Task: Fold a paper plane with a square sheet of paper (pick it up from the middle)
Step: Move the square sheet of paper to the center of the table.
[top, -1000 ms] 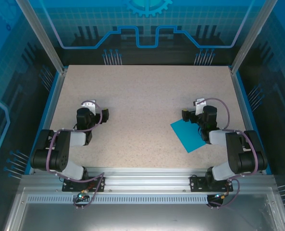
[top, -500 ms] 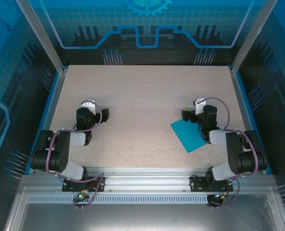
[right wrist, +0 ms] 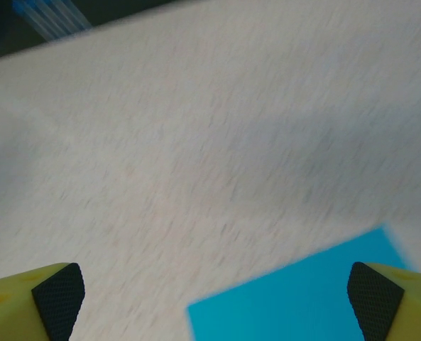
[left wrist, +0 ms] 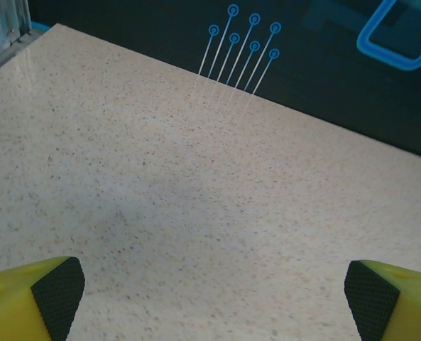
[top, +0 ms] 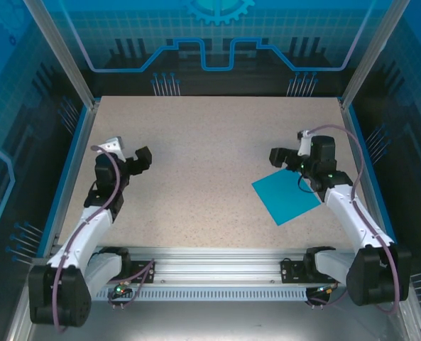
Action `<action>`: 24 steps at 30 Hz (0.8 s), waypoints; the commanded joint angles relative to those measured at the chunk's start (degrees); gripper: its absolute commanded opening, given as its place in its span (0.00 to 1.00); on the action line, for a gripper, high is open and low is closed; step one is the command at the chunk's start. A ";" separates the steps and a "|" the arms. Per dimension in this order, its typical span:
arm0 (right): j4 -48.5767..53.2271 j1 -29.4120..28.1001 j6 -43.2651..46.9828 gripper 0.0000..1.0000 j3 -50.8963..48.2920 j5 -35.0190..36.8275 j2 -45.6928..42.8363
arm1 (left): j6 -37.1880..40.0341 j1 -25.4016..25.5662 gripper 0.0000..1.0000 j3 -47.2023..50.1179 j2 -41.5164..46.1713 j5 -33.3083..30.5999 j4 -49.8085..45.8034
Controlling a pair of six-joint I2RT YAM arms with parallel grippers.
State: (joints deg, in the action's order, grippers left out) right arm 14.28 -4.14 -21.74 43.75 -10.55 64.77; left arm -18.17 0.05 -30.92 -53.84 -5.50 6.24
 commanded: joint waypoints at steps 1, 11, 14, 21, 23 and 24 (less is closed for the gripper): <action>17.14 -3.53 -8.03 0.99 -2.41 -5.96 -0.24 | -11.50 0.23 0.99 -0.46 4.16 0.95 -16.56; 23.24 -16.23 -14.11 0.97 -6.45 9.28 3.87 | -18.54 0.35 0.99 4.81 9.53 21.49 -14.90; 22.08 -18.15 -15.60 0.97 -6.93 9.99 7.30 | -19.11 0.79 0.98 6.38 10.16 24.74 -14.15; 18.98 -22.74 -20.89 0.97 -6.67 10.84 14.92 | -18.79 3.36 0.98 8.74 11.78 27.03 -15.85; 17.37 -24.60 -22.38 0.96 -6.32 10.25 16.64 | -18.40 4.45 0.99 8.82 12.20 26.94 -16.46; 16.52 -25.85 -23.38 0.96 -5.97 10.03 17.39 | -18.39 4.90 0.98 8.78 12.31 26.96 -16.74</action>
State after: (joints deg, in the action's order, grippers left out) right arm 34.22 -26.79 -40.88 38.00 1.78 79.24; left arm -36.12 3.86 -22.98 -42.52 19.05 -8.95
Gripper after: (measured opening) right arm 0.960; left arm 0.986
